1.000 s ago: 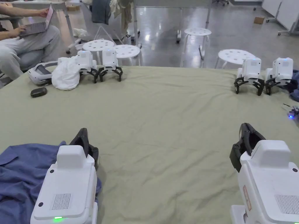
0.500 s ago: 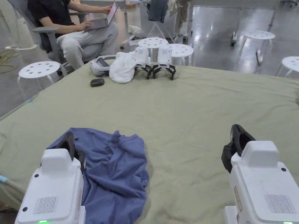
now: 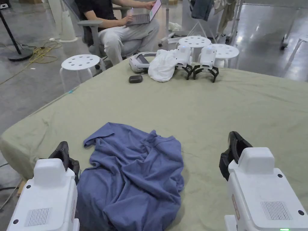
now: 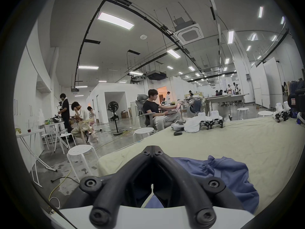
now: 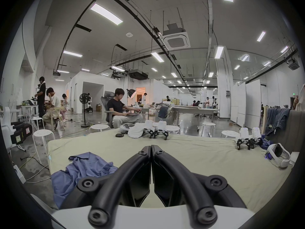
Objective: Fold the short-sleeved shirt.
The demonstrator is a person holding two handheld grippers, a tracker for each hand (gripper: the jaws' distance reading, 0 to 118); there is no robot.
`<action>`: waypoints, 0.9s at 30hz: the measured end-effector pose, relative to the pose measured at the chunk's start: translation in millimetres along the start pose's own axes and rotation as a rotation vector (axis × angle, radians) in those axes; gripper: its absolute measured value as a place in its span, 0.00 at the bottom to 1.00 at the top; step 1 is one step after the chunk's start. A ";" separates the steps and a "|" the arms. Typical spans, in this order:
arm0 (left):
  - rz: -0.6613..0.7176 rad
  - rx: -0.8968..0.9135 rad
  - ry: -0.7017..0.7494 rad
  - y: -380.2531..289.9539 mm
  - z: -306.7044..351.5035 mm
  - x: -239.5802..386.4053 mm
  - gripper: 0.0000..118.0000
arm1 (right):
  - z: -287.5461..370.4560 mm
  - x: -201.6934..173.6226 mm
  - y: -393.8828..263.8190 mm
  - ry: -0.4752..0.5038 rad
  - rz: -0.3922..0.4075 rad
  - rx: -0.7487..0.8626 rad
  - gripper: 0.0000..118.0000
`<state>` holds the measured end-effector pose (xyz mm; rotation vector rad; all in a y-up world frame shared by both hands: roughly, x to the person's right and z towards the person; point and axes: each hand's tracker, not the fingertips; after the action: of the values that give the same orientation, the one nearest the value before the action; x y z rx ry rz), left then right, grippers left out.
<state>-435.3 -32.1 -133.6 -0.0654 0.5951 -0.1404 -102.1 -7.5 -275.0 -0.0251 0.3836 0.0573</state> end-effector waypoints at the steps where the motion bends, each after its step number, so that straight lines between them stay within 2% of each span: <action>1: 0.001 -0.002 0.006 -0.5 -0.3 -1.4 0.00 | -0.6 -1.4 -0.1 0.004 0.000 -0.001 0.03; 7: 0.023 -0.048 -0.037 4.0 -11.5 0.2 0.00 | -3.6 -2.8 1.2 0.014 0.003 -0.003 0.03; 13: 0.025 -0.167 -0.160 20.8 -49.1 18.1 0.00 | -8.3 3.9 1.1 0.000 0.013 -0.009 0.03; 16: 0.025 -0.292 -0.231 27.7 -79.1 34.3 0.00 | -11.8 7.9 -0.4 -0.013 0.011 -0.016 0.03; 20: 0.116 -0.475 -0.318 24.3 -123.3 51.3 0.00 | -15.2 14.1 -1.8 -0.029 0.010 -0.027 0.03; 23: 0.131 -0.667 -0.364 10.4 -159.2 64.4 0.00 | -17.5 20.7 -4.5 -0.041 0.020 -0.035 0.03; 27: 0.181 -0.836 -0.401 -16.9 -191.5 72.8 0.02 | -19.0 28.3 -7.6 -0.057 0.024 -0.048 0.03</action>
<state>-485.4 -63.7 -330.4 -0.8290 0.2225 0.3016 -82.5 -14.3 -303.1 -0.0659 0.3256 0.0909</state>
